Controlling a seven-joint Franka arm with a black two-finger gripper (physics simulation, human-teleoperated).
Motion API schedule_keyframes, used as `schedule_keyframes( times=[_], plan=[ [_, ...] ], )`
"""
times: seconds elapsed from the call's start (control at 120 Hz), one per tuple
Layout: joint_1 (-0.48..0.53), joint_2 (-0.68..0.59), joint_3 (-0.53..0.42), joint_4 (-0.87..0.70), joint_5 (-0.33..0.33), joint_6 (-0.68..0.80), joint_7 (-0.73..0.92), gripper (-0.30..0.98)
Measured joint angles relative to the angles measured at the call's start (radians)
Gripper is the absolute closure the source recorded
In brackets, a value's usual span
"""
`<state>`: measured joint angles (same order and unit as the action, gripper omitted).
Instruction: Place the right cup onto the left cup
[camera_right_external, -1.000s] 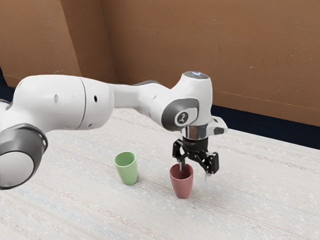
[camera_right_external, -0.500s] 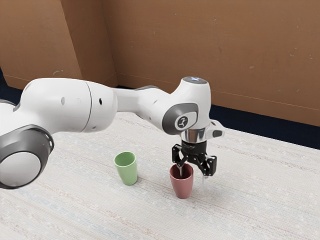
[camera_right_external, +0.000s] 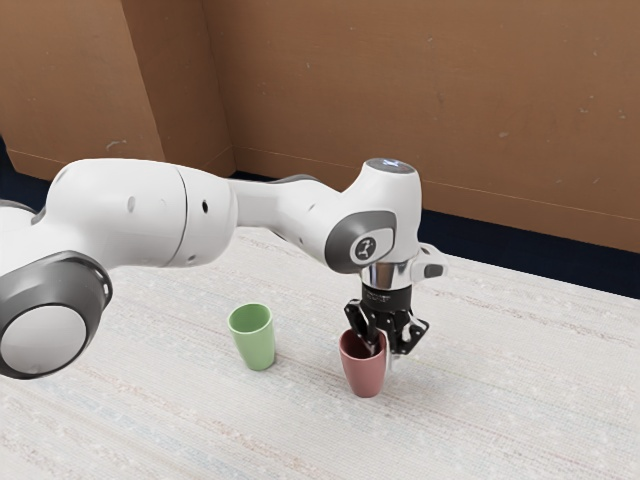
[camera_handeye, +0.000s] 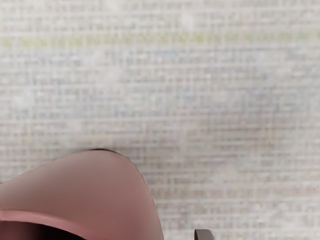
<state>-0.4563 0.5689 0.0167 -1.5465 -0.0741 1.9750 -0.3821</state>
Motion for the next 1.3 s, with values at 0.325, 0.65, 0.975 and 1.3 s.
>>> schedule_keyframes(
  times=[0.325,0.65,0.975,1.3],
  plan=[
    [-0.003,-0.011,0.002,-0.002,0.002,0.000,-0.007,0.75],
    [-0.001,-0.167,0.008,-0.061,0.009,-0.012,-0.013,0.78],
    [0.061,-0.300,0.000,-0.114,0.036,-0.071,-0.016,0.78],
    [0.164,-0.413,-0.009,-0.215,0.060,-0.098,-0.013,0.78]
  ],
)
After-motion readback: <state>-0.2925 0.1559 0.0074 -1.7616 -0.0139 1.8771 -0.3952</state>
